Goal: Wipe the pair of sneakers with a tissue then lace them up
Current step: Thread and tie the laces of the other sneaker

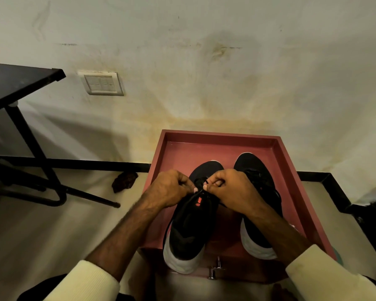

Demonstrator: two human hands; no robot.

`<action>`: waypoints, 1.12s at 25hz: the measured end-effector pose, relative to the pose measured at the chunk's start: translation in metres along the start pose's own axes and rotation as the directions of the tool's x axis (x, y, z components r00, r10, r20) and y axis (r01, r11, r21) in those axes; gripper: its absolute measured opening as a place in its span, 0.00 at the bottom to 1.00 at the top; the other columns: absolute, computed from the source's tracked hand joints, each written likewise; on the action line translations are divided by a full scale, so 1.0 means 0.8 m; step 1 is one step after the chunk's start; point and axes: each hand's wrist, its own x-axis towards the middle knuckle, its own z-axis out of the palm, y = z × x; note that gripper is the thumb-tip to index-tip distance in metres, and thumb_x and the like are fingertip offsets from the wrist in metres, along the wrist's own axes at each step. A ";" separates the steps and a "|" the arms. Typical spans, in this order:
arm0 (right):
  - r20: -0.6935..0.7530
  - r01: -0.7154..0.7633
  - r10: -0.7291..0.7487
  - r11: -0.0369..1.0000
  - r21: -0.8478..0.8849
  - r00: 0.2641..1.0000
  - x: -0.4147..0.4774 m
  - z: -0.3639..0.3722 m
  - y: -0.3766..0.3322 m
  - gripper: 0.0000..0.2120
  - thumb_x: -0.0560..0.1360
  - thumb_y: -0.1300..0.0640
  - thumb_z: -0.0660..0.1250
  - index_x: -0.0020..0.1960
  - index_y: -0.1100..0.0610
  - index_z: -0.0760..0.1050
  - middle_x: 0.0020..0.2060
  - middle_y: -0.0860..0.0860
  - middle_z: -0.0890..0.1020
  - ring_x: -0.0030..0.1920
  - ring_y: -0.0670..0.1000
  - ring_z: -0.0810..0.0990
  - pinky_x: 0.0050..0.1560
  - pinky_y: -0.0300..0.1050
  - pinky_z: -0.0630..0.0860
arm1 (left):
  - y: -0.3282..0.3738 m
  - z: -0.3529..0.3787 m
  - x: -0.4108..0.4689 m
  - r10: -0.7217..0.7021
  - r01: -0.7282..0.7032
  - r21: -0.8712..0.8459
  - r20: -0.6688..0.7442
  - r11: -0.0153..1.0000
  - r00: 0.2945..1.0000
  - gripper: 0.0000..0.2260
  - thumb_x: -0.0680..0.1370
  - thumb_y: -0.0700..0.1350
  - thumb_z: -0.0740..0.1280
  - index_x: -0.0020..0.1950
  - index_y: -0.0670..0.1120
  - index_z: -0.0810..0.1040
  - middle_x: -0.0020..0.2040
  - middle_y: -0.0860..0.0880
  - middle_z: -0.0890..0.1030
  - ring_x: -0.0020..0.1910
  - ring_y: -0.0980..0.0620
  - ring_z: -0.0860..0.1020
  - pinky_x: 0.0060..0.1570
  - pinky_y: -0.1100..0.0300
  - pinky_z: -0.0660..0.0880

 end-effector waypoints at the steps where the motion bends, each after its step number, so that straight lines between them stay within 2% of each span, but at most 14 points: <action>1: 0.016 -0.003 0.003 1.000 0.020 1.000 0.000 -0.001 0.001 0.06 0.76 0.52 0.76 0.40 0.47 0.84 0.35 0.50 0.86 0.37 0.47 0.84 0.39 0.39 0.80 | 0.000 0.001 0.003 -0.006 0.006 -0.022 0.001 1.000 1.000 0.03 0.77 0.48 0.76 0.47 0.50 0.89 0.36 0.58 0.84 0.27 0.68 0.77 0.31 0.73 0.73; 3: 0.044 -0.009 0.005 0.996 0.091 0.999 0.000 -0.005 0.002 0.03 0.76 0.55 0.76 0.43 0.49 0.85 0.37 0.53 0.87 0.41 0.53 0.86 0.47 0.47 0.82 | 0.001 0.002 0.003 -0.004 0.004 -0.036 0.007 0.999 1.000 0.03 0.76 0.48 0.77 0.46 0.49 0.89 0.34 0.57 0.84 0.26 0.66 0.77 0.31 0.70 0.75; 6: 0.059 -0.006 -0.004 0.988 0.155 0.998 -0.003 -0.004 0.001 0.04 0.75 0.59 0.76 0.44 0.50 0.85 0.38 0.54 0.87 0.43 0.56 0.86 0.49 0.51 0.83 | 0.001 0.002 0.002 0.009 -0.009 -0.059 -0.002 0.998 1.000 0.02 0.76 0.47 0.76 0.45 0.50 0.88 0.35 0.55 0.85 0.31 0.62 0.79 0.37 0.65 0.81; 9: 0.036 0.002 -0.008 0.987 0.161 0.999 -0.003 0.002 -0.001 0.05 0.74 0.60 0.75 0.44 0.50 0.83 0.38 0.54 0.87 0.37 0.54 0.84 0.47 0.52 0.82 | -0.001 0.003 0.002 0.018 -0.018 -0.078 0.000 0.997 1.000 0.02 0.76 0.47 0.75 0.43 0.51 0.86 0.34 0.56 0.83 0.30 0.63 0.78 0.38 0.64 0.80; 12: 0.047 -0.028 0.018 0.972 0.235 0.999 0.000 0.004 0.002 0.05 0.74 0.61 0.74 0.46 0.52 0.82 0.35 0.54 0.85 0.34 0.47 0.80 0.44 0.52 0.82 | -0.003 -0.002 0.003 0.024 -0.019 -0.107 0.043 0.994 0.999 0.02 0.78 0.46 0.74 0.45 0.50 0.85 0.36 0.54 0.83 0.34 0.59 0.80 0.40 0.62 0.81; 16: 0.126 -0.099 0.059 0.934 0.344 0.990 0.003 0.005 0.003 0.07 0.75 0.61 0.74 0.51 0.53 0.81 0.34 0.49 0.86 0.36 0.46 0.83 0.44 0.46 0.80 | -0.004 -0.026 -0.004 0.056 -0.020 -0.169 0.211 0.985 0.976 0.05 0.80 0.41 0.73 0.53 0.46 0.87 0.42 0.52 0.87 0.39 0.60 0.83 0.41 0.66 0.80; 18: 0.134 -0.111 0.068 0.929 0.353 0.989 0.004 0.006 0.004 0.07 0.76 0.62 0.74 0.51 0.53 0.81 0.34 0.48 0.85 0.35 0.44 0.83 0.43 0.43 0.79 | -0.005 -0.030 -0.007 0.108 -0.087 -0.109 0.216 0.990 0.970 0.06 0.79 0.41 0.73 0.53 0.48 0.88 0.42 0.54 0.88 0.39 0.62 0.83 0.41 0.68 0.80; 24: 0.130 -0.115 0.073 0.926 0.360 0.989 0.003 0.008 0.007 0.06 0.76 0.62 0.75 0.50 0.54 0.81 0.33 0.47 0.85 0.33 0.42 0.82 0.42 0.40 0.78 | -0.006 -0.027 0.000 0.259 -0.258 -0.031 0.202 0.966 0.944 0.05 0.78 0.45 0.75 0.53 0.51 0.88 0.45 0.52 0.88 0.42 0.55 0.86 0.40 0.65 0.82; 28: 0.142 -0.116 0.068 0.925 0.362 0.987 0.003 0.006 0.007 0.06 0.77 0.61 0.74 0.51 0.54 0.81 0.32 0.46 0.84 0.32 0.40 0.80 0.42 0.40 0.78 | -0.010 -0.022 -0.001 0.379 -0.399 0.066 0.204 0.914 0.902 0.02 0.80 0.46 0.72 0.51 0.51 0.84 0.43 0.55 0.85 0.40 0.58 0.83 0.40 0.65 0.80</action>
